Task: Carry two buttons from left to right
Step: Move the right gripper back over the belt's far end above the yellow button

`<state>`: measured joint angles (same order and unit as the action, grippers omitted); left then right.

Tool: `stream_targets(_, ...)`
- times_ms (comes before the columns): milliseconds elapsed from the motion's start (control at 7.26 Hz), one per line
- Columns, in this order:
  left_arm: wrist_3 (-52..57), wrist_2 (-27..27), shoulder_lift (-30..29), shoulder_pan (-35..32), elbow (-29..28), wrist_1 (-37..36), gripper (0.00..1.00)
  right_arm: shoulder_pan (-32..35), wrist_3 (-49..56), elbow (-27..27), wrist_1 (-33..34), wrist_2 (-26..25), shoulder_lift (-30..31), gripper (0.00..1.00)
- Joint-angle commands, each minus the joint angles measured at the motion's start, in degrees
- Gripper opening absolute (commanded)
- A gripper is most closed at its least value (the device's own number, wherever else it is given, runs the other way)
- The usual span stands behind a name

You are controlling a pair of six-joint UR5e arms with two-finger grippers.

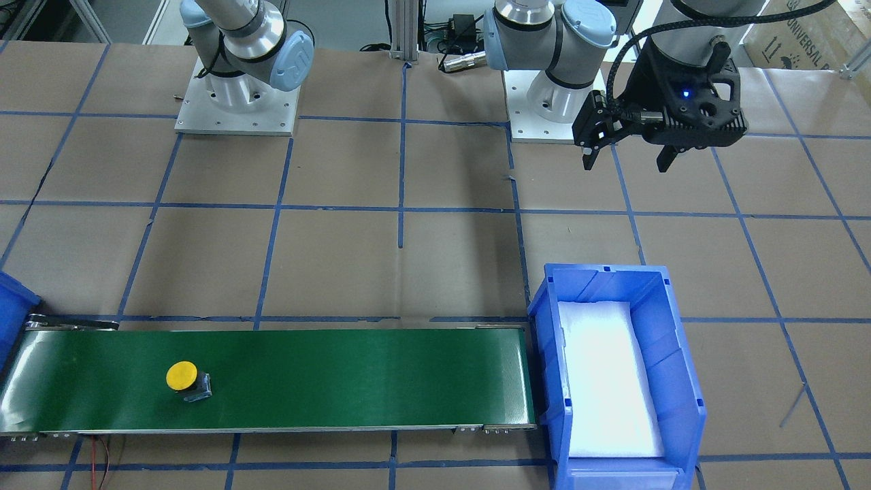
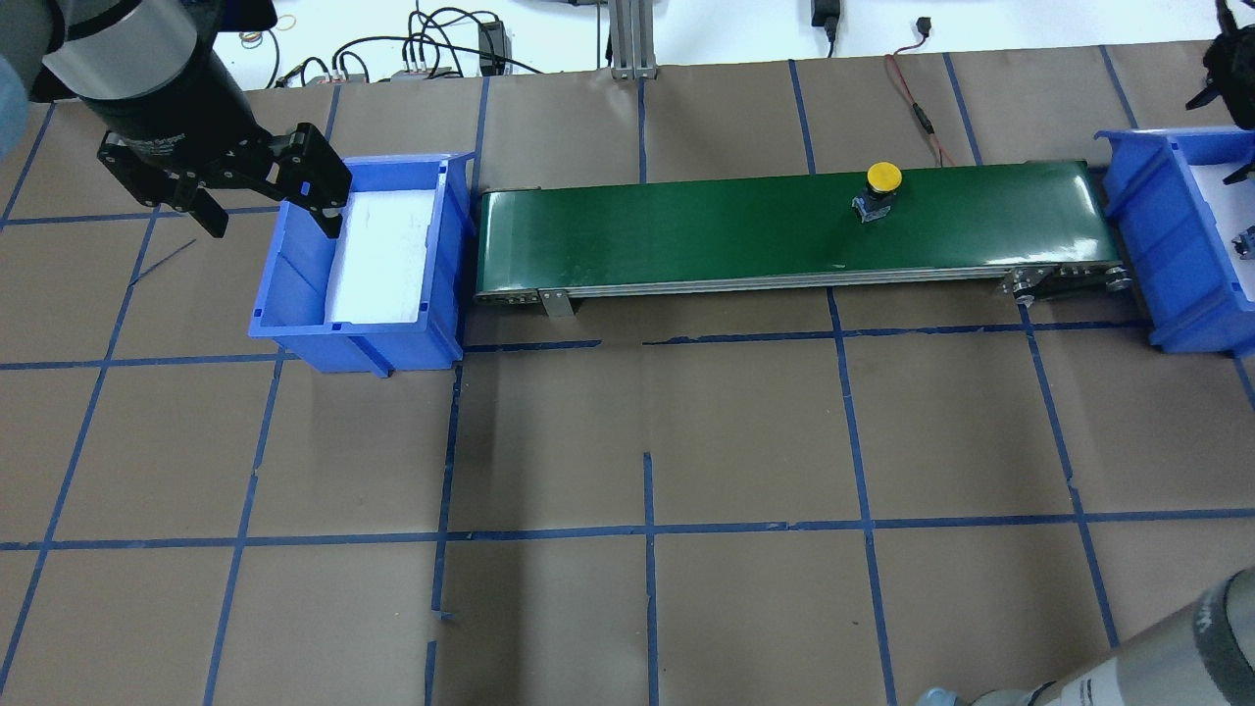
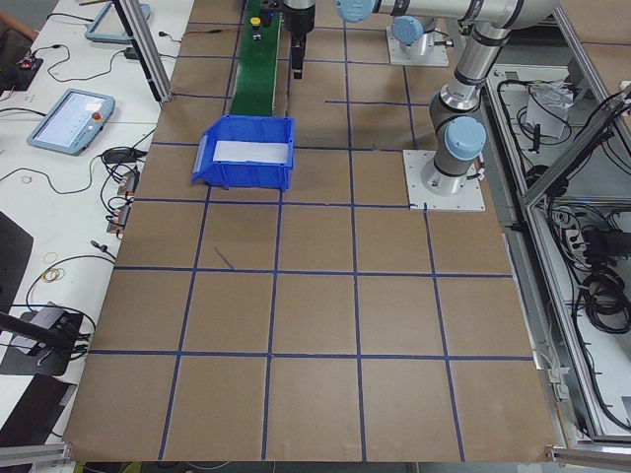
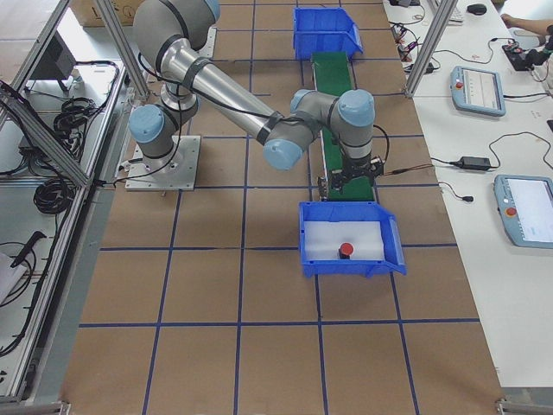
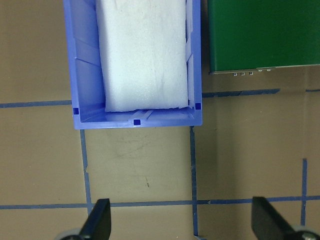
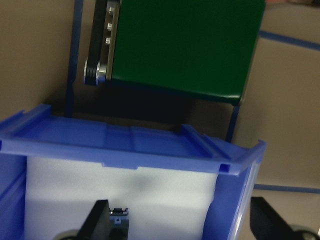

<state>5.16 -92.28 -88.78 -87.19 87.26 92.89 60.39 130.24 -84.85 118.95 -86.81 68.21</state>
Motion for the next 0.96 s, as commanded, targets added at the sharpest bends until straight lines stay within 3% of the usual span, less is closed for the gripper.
stream_targets(0,-0.06,0.0,0.01,0.0,0.02,0.01,1.0,7.61,-9.97,-0.23,-0.65,-0.2,-1.31,1.0)
stream_targets(413,-0.06,0.0,0.01,0.0,0.02,0.01,1.0,14.9,-19.47,-0.58,-0.56,-0.28,-5.36,0.99)
stream_targets(826,-0.06,0.0,0.01,0.0,0.02,0.01,1.0,17.29,-22.39,-0.49,-0.13,-0.02,-6.51,0.99)
